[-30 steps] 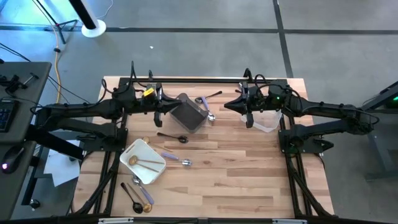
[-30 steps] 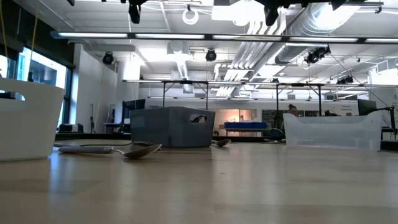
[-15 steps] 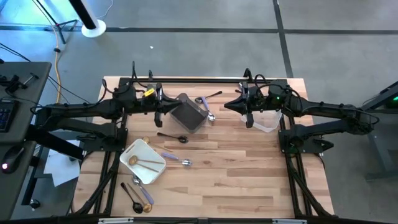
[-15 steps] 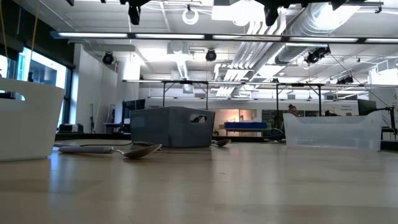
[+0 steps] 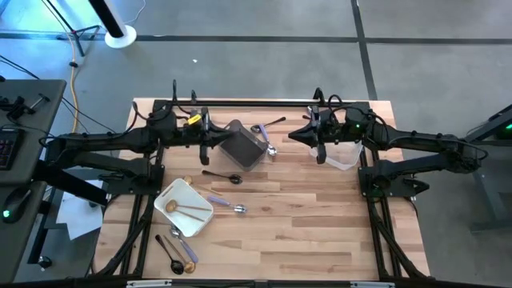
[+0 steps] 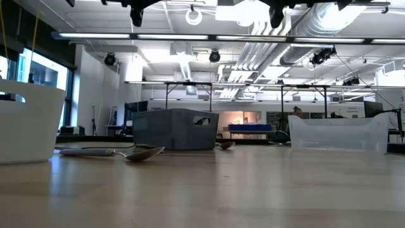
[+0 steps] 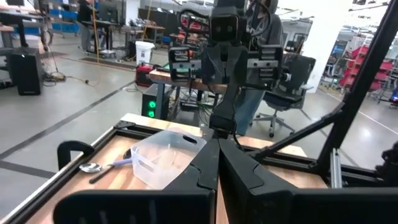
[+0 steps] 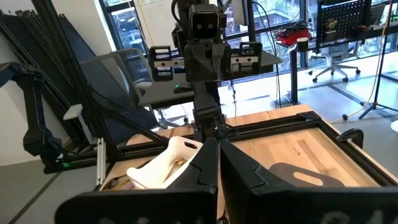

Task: Sort silverware by color (type)
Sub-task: Put the top gold spoon into the white bin

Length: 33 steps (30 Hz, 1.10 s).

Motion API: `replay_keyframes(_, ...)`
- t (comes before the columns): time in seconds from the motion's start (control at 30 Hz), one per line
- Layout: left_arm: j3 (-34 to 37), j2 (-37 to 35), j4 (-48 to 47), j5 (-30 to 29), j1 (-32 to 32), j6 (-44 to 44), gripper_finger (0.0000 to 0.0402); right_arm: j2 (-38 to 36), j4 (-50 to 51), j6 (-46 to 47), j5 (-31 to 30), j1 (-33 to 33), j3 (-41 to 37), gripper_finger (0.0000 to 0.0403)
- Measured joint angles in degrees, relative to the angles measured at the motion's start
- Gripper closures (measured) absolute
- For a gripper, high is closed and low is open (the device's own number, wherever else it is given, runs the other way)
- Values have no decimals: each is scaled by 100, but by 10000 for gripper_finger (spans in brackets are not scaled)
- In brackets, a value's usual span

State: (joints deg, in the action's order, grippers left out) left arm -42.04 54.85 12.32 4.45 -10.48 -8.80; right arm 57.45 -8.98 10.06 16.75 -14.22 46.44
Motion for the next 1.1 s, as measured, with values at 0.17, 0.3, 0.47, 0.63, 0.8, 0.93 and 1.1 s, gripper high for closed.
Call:
replay_keyframes(0.17,-70,2,-407,-8,0,-87,401,0,3,-7,2,0,0,402)
replay_keyframes(0.3,-569,97,-1712,-73,3,-149,401,0,5,-109,2,0,0,402)
replay_keyframes(0.47,-1275,517,-3878,-105,77,-625,401,0,14,-111,-22,0,0,402)
replay_keyframes(0.63,-1403,1086,-5440,75,340,-1473,401,0,68,-112,-24,0,0,402)
replay_keyframes(0.8,-1405,1774,-6346,138,732,-1544,401,0,203,-113,-26,0,0,402)
replay_keyframes(0.93,-1405,2329,-6596,354,930,-1238,401,0,330,-113,-28,0,0,402)
replay_keyframes(1.1,-1405,2989,-6597,380,1020,-824,401,0,450,-113,-28,0,0,402)
